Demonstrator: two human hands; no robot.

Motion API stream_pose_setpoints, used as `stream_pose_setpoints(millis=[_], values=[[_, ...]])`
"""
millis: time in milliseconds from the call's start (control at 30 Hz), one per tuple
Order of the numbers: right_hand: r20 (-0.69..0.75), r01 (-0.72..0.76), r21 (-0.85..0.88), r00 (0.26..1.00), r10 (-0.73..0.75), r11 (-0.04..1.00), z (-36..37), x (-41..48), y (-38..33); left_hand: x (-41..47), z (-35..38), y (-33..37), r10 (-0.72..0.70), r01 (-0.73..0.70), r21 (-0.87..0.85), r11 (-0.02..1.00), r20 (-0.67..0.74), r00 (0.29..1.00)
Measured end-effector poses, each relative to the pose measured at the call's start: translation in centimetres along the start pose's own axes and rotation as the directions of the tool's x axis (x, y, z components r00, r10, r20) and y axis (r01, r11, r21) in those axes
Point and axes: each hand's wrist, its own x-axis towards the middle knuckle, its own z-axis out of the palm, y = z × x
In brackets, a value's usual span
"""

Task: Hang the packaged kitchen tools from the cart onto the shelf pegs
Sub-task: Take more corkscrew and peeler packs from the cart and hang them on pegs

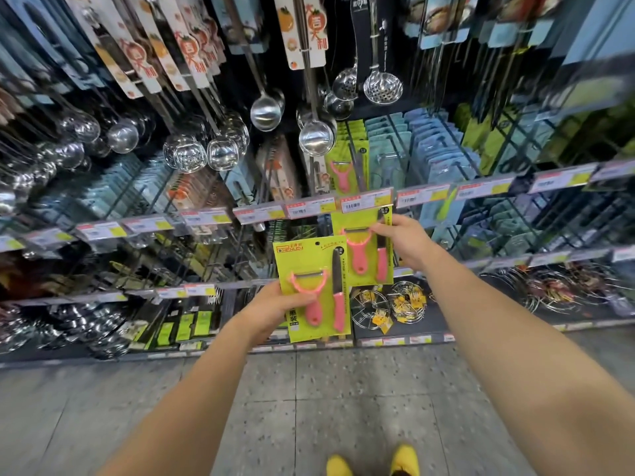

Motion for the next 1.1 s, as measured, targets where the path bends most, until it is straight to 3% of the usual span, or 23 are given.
stream_pose_setpoints(millis=[267,833,1000,1100], values=[[-0.024,-0.003,0.105,1.000,0.005,0.994,0.6,1.0,-0.8,-0.3,0.3,0.5,-0.032,0.031,-0.020,0.999,-0.017,0.999],[-0.011,-0.007,0.147,1.000,0.009,0.989,0.6,1.8,-0.2,0.7,0.8,-0.1,0.016,-0.015,-0.062,0.998,0.018,1.000],[-0.088,-0.051,0.128,0.994,0.062,0.990,1.2,3.1,-1.4,1.4,0.5,-0.4,0.002,-0.002,-0.076,0.997,0.001,1.000],[-0.179,-0.129,0.028,0.975,0.132,0.991,1.5,3.9,-1.4,1.8,0.5,-0.3,0.005,-0.005,-0.071,0.997,0.002,1.000]])
